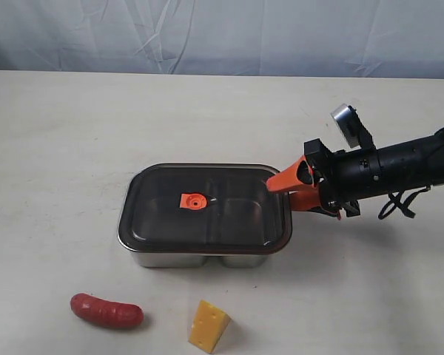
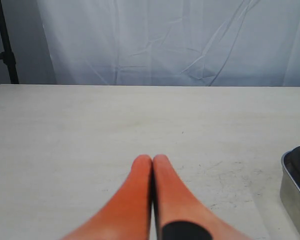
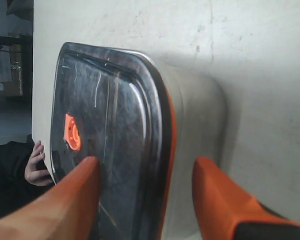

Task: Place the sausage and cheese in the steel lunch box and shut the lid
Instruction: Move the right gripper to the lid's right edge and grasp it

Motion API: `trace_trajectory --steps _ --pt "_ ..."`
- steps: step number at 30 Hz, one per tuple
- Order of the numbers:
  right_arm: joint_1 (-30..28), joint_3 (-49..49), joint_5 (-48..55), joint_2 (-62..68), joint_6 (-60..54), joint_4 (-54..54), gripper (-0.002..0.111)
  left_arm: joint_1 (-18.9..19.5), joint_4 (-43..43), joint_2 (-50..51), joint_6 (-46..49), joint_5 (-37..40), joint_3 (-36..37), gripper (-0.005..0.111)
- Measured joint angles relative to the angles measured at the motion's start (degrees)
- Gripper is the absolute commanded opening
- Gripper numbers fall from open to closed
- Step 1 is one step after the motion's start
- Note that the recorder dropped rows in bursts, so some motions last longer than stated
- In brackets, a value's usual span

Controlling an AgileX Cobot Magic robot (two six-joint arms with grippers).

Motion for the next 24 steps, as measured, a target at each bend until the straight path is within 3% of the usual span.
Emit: trace_trajectory --steps 2,11,24 --pt "0.0 0.0 0.0 0.0 0.0 0.0 0.048 0.0 0.0 0.0 0.0 0.0 0.0 0.0" --pt "-0.1 0.0 0.6 0.0 1.5 -1.3 -0.001 0.0 0.0 0.0 0.0 0.0 0.0 0.0" --pt "-0.3 0.0 2.9 0.0 2.0 -0.8 -0.001 0.0 0.0 0.0 0.0 0.0 0.0 0.0"
